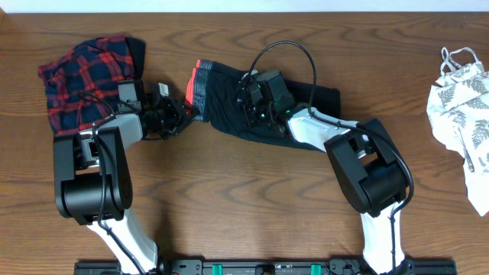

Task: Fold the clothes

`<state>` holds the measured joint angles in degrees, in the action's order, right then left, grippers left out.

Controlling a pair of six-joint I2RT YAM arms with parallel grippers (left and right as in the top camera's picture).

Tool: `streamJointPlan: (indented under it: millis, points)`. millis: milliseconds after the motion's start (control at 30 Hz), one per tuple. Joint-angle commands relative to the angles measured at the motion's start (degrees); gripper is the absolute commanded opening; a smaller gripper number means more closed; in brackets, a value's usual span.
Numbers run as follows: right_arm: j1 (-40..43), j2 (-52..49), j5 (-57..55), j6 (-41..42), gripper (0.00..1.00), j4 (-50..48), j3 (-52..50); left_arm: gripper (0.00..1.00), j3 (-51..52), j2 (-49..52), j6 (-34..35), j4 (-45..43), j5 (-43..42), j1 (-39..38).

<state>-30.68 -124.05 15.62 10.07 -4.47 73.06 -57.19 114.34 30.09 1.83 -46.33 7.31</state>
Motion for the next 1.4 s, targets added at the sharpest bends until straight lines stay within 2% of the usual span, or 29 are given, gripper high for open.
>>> streamJointPlan:
  millis: [0, 67, 100, 133, 400, 567, 667, 833, 1133, 1367]
  points:
    - [-1.0, -0.2, 1.4, 0.6, 0.08, 1.2, -0.2, 0.32, 3.6, 5.6, -0.2, 2.1, 12.5, -0.5]
    - [-1.0, -0.2, 1.4, 0.6, 0.08, 1.4, -0.2, 0.2, 3.6, 5.6, -0.2, 1.8, 12.5, -0.5]
    - [-1.0, -0.2, 1.4, 0.6, 0.08, 1.5, -0.2, 0.09, 3.6, 5.6, -0.2, 1.5, 12.5, -0.4]
    - [-1.0, -0.2, 1.4, 0.6, 0.08, 1.5, -0.2, 0.06, 3.6, 5.4, -0.2, 1.4, 12.5, -0.3]
    - [-1.0, 0.0, 2.1, 0.5, 0.08, 1.5, -0.2, 0.06, 3.6, 1.3, -4.2, 1.5, 12.5, 1.2]
    - [-1.0, 0.8, 3.1, -0.4, 0.1, 1.6, -0.2, 0.06, 3.6, -4.8, -4.3, 4.4, 16.9, 1.7]
    - [-0.8, 2.9, 2.9, -2.4, 0.1, 1.6, -0.2, 0.06, 3.6, -8.2, -4.9, 7.2, 20.6, 1.7]
    - [0.7, 8.0, -2.1, -2.1, 0.07, 3.5, -0.2, 0.06, 3.6, -11.3, -5.6, 8.4, 20.5, 1.7]
    - [6.6, 17.2, -7.9, 0.2, 0.06, 18.1, -0.2, 0.06, 3.6, -18.2, -8.9, 12.2, 24.3, 1.6]
    - [9.8, 18.3, -7.7, 0.2, 0.05, 32.3, -0.2, 0.06, 3.5, -25.5, -11.6, 15.6, 27.6, 1.6]
